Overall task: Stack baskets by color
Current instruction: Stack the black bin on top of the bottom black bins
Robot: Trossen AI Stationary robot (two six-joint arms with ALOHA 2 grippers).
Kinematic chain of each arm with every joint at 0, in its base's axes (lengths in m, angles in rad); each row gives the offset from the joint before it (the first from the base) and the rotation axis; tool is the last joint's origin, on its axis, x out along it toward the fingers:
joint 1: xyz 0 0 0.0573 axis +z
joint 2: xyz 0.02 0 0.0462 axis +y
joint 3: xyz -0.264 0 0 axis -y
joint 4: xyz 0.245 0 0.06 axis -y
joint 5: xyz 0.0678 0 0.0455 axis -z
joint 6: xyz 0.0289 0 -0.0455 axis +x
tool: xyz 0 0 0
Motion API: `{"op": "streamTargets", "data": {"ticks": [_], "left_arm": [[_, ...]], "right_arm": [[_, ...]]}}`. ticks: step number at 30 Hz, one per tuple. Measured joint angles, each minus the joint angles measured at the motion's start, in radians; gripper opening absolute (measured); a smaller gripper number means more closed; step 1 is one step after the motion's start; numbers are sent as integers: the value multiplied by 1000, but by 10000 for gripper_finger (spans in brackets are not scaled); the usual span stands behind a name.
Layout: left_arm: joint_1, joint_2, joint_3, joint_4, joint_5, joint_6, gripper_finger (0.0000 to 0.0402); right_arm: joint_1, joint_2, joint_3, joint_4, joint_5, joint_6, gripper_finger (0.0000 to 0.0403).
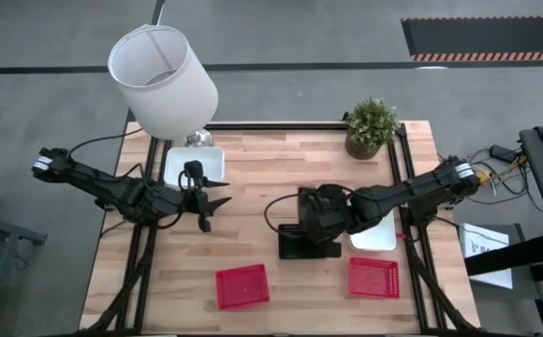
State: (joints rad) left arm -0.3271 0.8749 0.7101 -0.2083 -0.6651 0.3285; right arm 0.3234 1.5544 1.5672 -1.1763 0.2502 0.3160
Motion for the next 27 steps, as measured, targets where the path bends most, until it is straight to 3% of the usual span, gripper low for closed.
{"op": "streamTargets", "data": {"ticks": [5,12,20,27], "left_arm": [[0,1,0,19,-2,-1,164],[0,2,0,18,-51,-8,164],[0,2,-4,17,-50,-36,164],[0,2,-13,17,-50,-37,164]], "right_arm": [[17,111,214,-227,56,43,9],[57,308,428,-390,53,108,9],[85,441,602,-389,30,163,9],[109,561,656,-394,10,209,9]]}}
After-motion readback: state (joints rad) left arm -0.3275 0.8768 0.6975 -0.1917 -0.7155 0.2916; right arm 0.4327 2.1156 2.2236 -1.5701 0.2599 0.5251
